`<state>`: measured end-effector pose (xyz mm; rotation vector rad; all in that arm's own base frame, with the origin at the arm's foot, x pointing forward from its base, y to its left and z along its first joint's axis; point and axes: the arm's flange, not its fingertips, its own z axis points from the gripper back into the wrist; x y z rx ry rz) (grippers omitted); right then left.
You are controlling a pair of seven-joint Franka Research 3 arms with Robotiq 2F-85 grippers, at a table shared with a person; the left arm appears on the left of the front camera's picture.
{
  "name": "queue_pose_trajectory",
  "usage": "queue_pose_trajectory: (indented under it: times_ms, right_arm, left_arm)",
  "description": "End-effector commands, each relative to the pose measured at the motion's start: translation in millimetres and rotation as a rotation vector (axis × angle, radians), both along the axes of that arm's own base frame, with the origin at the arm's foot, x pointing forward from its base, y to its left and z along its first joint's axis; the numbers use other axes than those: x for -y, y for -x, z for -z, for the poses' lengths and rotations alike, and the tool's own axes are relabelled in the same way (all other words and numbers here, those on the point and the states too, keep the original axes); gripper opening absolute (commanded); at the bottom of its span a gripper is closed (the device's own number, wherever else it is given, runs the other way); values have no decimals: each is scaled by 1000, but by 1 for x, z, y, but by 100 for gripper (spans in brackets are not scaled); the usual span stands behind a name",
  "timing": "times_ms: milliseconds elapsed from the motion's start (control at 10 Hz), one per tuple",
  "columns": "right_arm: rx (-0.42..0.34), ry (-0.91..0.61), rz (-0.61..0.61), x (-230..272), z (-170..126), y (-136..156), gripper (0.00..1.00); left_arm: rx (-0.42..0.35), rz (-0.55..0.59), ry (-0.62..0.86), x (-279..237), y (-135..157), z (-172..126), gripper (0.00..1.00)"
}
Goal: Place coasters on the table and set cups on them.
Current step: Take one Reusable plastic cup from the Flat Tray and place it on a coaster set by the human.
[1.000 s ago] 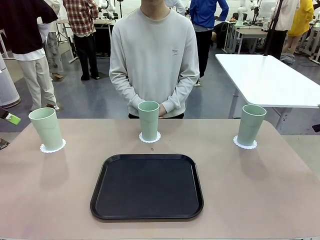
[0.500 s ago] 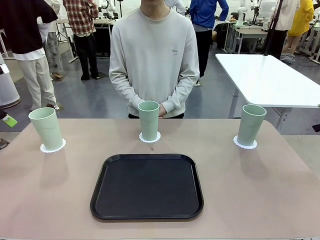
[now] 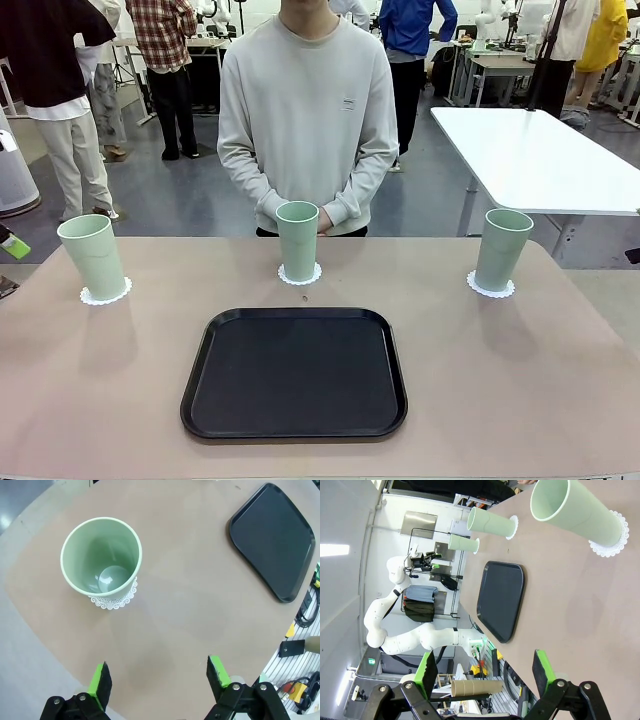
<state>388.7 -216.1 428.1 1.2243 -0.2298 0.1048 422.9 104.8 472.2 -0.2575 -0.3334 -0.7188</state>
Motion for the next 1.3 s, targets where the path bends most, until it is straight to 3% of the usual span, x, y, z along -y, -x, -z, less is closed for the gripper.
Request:
queue_pose_trajectory:
  times_ms: [0, 500, 600, 700, 900, 1100, 1200]
  right_arm:
    - [3, -1, 1, 0, -1, 1, 100]
    - [3, -1, 1, 0, -1, 1, 100]
    - [3, -1, 1, 0, -1, 1, 100]
    - [3, -1, 1, 0, -1, 1, 100]
    - [3, -1, 1, 0, -1, 1, 100]
    - [3, -1, 1, 0, -1, 1, 100]
    - [3, -1, 1, 0, -1, 1, 100]
  left_arm:
    - [-13, 3, 11, 0, -6, -3, 100]
    - [0, 2, 5, 0, -2, 0, 100]
    - [17, -153, -130, 13, 15, -18, 100]
    - [-10, -274, -206, 25, 51, -4, 100]
    - [-125, -318, -281, 40, 107, 15, 100]
    - [-161, -289, -195, 53, 130, 13, 100]
    - [-92, -315, -273, 29, 86, 12, 100]
